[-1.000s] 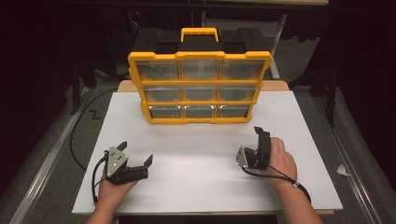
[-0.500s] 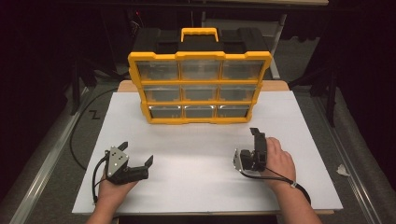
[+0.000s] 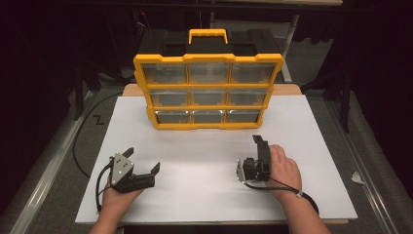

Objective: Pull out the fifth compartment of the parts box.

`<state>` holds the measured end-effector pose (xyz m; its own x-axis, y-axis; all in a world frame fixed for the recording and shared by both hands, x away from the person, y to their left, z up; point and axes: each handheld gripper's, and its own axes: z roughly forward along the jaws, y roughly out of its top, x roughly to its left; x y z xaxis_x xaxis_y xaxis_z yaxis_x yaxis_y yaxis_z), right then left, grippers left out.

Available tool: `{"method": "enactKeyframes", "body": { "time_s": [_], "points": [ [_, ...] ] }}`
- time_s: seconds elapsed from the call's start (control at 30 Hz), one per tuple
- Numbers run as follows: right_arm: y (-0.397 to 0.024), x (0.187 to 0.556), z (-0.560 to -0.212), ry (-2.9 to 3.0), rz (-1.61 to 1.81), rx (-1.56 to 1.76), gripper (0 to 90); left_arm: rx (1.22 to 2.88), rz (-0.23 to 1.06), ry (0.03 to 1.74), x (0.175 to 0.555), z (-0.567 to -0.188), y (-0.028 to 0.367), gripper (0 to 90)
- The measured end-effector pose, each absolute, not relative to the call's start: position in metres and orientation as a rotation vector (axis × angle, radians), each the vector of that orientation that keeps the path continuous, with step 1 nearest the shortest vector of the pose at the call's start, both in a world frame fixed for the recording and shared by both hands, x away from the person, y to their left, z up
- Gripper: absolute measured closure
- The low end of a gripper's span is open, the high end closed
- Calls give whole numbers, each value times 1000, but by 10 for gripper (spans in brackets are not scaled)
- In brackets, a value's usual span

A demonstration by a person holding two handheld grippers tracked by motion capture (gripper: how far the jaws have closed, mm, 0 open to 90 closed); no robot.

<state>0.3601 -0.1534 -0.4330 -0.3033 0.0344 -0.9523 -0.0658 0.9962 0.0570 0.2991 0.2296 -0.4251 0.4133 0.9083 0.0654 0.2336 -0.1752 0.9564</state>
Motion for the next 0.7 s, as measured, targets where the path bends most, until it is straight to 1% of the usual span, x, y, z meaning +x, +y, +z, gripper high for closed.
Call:
{"method": "enactKeyframes", "body": {
  "time_s": [0.37, 0.53, 0.7],
  "points": [
    [-131, 363, -437, 1840, 106, -50, 41, 1638, 789, 1018, 301, -427, 232, 3],
    [-118, 365, -434, 1819, 120, -56, 67, 1651, 789, 1006, 300, -427, 232, 3],
    [-102, 367, -431, 1790, 148, -60, 114, 1615, 799, 1000, 298, -426, 234, 3]
  ]
}}
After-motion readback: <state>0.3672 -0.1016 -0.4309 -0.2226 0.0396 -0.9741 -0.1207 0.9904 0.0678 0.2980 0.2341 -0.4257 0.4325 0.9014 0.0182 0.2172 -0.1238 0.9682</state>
